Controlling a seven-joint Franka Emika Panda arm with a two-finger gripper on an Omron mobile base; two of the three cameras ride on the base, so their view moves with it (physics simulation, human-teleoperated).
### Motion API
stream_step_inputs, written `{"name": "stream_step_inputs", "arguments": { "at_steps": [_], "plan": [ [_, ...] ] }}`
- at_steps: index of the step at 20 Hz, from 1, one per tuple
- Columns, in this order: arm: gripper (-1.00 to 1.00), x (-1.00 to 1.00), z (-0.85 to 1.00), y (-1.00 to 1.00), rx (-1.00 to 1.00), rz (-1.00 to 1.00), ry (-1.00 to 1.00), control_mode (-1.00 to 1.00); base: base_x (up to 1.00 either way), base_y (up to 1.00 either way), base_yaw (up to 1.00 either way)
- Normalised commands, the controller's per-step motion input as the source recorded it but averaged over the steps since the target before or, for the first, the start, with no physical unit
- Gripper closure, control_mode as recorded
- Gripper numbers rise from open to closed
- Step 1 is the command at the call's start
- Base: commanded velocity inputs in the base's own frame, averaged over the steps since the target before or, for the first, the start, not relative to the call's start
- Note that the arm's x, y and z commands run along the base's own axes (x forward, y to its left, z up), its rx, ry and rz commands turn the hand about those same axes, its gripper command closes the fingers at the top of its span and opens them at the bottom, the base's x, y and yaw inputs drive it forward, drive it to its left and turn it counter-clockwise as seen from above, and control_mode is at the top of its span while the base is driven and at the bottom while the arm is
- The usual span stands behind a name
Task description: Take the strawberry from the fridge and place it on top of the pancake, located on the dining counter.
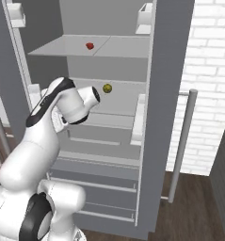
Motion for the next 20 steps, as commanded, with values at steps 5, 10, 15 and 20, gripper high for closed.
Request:
{"name": "stream_step_inputs", "arguments": {
  "at_steps": [5, 10, 15, 20],
  "plan": [
    [-1.00, -0.39, -0.01, 0.53, 0.00, 0.02, -0.03, -1.00, 0.00, 0.00, 0.00],
    [-1.00, -0.40, -0.04, 0.76, 0.00, 0.00, -0.05, -1.00, 0.00, 0.00, 0.00],
    [-1.00, -0.15, 0.00, 0.74, 0.00, 0.00, -0.08, -1.00, 0.00, 0.00, 0.00],
    [-1.00, 0.00, 0.00, 0.58, 0.00, 0.00, -0.05, -1.00, 0.00, 0.00, 0.00]
  ]
}}
